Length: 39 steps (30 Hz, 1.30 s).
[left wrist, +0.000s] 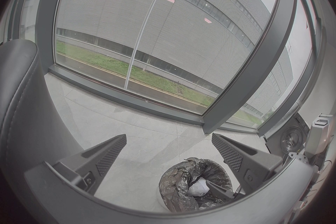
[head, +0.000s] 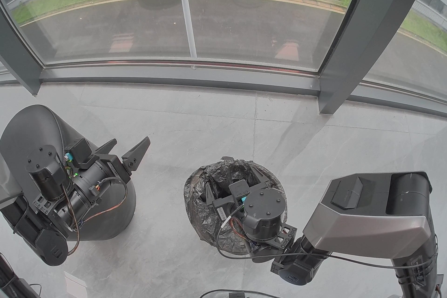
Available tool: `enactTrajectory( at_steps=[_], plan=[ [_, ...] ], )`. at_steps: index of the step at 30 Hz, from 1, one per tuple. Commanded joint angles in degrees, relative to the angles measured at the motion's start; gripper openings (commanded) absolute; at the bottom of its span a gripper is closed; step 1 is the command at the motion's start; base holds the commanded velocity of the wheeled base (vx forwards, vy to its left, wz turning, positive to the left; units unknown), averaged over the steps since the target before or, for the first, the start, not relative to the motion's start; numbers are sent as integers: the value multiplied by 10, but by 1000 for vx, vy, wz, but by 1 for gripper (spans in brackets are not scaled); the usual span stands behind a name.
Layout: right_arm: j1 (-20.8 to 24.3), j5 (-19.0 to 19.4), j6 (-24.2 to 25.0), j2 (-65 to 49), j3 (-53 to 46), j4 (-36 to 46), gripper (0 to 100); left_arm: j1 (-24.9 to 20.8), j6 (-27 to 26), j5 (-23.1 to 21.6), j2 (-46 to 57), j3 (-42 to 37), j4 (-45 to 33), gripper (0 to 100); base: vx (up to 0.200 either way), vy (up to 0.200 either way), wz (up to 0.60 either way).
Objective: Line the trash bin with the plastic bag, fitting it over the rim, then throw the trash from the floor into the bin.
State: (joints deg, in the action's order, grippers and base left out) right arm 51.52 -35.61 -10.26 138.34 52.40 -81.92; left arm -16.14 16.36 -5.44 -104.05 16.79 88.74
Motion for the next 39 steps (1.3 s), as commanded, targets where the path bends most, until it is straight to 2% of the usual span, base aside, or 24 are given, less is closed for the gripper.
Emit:
enactTrajectory(
  at_steps=[1,8,11,16,21,22,24,26,27,31,39],
  plan=[
    [-7,0,8,0,7,10,100,0,0,0,-1,0,0,100,0,0,0],
    [-24,6,68,-11,22,112,100,-3,0,1,0,0,0,100,0,0,0],
    [-34,13,123,-22,68,229,100,-4,0,1,0,-1,0,100,0,0,0],
    [-45,47,207,-30,185,445,100,-5,1,1,-1,-1,0,100,0,0,0],
    [-56,118,316,-18,366,723,100,-5,1,1,-1,-1,0,100,0,0,0],
    [-56,121,319,-17,371,730,100,-5,1,1,-1,-1,0,100,0,0,0],
    [-63,158,362,7,457,841,100,-5,1,1,-5,0,0,100,0,0,0],
    [-65,169,372,15,484,874,100,-5,1,1,-7,0,0,100,0,0,0],
    [-69,181,384,35,521,921,100,-4,1,1,-7,0,0,100,0,0,0],
    [-76,190,392,69,557,956,100,-4,1,1,-8,1,0,100,0,0,0],
    [-78,204,409,87,544,959,100,-4,0,1,-17,2,0,100,0,0,0]
  ],
)
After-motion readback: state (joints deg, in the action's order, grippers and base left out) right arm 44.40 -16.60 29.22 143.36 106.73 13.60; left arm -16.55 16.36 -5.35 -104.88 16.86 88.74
